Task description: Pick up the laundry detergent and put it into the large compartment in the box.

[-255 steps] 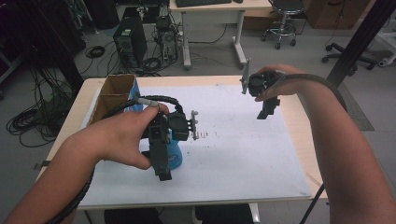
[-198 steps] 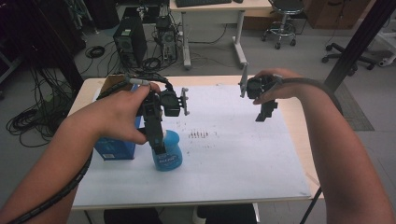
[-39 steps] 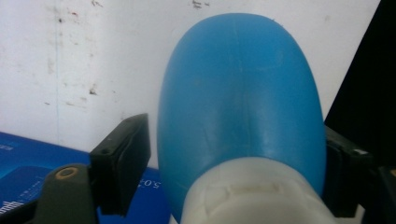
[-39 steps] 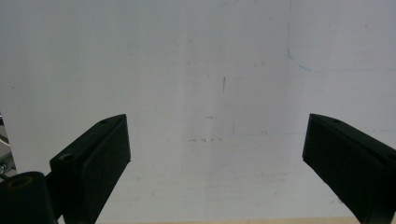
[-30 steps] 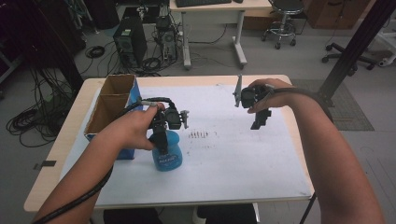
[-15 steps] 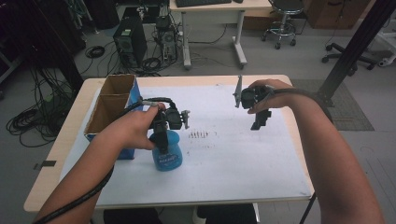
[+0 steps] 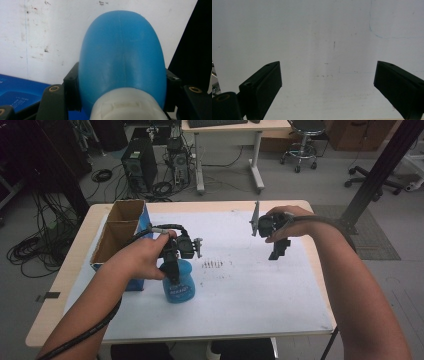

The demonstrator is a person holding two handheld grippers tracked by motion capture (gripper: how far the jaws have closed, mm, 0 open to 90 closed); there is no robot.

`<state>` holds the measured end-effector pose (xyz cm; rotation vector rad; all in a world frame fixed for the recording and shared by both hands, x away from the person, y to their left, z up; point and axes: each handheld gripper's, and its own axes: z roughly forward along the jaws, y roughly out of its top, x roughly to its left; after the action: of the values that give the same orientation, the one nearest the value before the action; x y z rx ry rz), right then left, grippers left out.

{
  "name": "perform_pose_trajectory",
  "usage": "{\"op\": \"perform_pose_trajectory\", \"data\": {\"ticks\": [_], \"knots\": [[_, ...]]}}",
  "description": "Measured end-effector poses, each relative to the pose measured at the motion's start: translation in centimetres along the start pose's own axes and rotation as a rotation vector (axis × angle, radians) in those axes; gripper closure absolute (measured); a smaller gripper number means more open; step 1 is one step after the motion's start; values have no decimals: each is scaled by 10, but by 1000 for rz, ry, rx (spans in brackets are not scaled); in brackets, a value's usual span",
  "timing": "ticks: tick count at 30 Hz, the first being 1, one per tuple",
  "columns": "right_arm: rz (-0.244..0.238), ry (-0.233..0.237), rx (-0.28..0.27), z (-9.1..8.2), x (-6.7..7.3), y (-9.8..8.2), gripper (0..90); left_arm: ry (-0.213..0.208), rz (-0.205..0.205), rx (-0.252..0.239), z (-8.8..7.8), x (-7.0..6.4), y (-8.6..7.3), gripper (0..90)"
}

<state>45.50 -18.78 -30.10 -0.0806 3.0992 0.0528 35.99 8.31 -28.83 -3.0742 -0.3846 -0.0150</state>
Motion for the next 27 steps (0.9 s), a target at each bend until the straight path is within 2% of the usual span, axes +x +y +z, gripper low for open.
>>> {"op": "perform_pose_trajectory", "data": {"ticks": [5,7,15,17,23,26,27], "knots": [[0,-1,-1,-1,0,0,80,12,1,-1,-7,-2,-1,374],[1,-4,0,-2,0,0,81,22,-1,-12,-16,-5,-2,374],[-3,-6,-5,-3,0,2,81,46,-6,-6,-37,-9,-2,374],[-11,-7,-6,-3,0,3,81,51,-21,-9,-46,-10,-2,374],[-11,-7,-7,-3,0,5,81,60,-53,-10,-60,-10,-3,374],[-19,-9,-7,-3,0,7,81,61,-110,-24,-71,-9,-5,374],[-19,-9,-7,-3,0,7,81,61,-110,-24,-71,-9,-5,373]]}}
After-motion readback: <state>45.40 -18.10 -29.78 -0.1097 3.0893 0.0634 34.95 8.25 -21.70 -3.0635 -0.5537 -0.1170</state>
